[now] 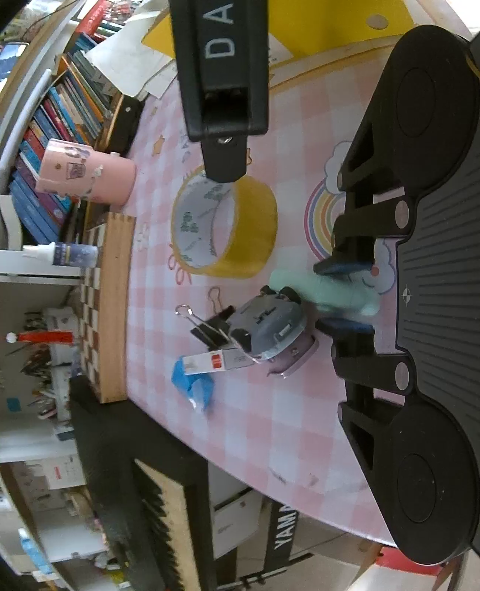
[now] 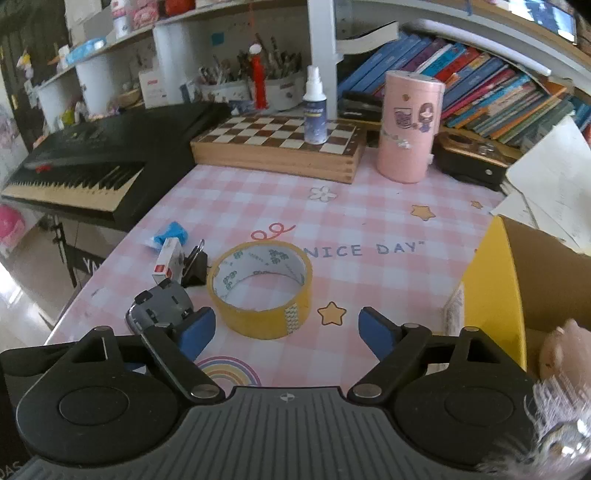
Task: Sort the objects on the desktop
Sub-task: 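Reach left tool to the mint-green item and grasp it, then close right tool on the yellow tape roll while left tool holds the mint-green item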
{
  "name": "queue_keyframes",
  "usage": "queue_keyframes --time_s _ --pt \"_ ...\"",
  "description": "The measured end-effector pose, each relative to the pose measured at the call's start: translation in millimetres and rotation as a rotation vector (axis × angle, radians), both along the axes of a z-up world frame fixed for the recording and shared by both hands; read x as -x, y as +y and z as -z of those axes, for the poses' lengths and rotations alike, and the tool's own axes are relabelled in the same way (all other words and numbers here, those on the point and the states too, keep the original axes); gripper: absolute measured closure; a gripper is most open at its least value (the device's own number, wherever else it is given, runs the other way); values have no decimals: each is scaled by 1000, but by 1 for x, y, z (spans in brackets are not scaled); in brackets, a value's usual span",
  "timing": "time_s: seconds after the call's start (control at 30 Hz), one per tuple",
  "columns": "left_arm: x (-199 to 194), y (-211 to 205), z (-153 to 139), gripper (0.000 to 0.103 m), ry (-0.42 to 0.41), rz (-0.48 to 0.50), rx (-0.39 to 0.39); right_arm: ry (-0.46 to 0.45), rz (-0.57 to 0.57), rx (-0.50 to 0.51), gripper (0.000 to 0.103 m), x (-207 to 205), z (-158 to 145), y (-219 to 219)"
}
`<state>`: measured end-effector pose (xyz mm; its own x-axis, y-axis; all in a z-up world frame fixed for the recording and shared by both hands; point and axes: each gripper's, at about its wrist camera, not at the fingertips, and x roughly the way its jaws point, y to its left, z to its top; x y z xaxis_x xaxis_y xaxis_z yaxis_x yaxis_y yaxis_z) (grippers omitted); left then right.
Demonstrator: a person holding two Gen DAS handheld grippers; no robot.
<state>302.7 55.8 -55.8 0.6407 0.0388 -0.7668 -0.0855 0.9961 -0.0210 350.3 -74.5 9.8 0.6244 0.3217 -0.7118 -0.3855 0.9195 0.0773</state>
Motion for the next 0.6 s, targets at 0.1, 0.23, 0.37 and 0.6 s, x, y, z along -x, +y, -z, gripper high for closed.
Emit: queue_keyframes --time_s 0.1,0.23,0.37,0.6 --pt "1 1 -1 83 -3 14 11 11 -9 10 15 -9 4 4" --pt "17 5 -14 85 -28 20 34 40 -11 14 12 -23 11 12" --pt "34 13 -26 85 -59 -1 57 69 -14 38 4 -31 21 25" --pt "46 32 -33 86 -80 -73 51 77 -32 85 0 -50 41 54"
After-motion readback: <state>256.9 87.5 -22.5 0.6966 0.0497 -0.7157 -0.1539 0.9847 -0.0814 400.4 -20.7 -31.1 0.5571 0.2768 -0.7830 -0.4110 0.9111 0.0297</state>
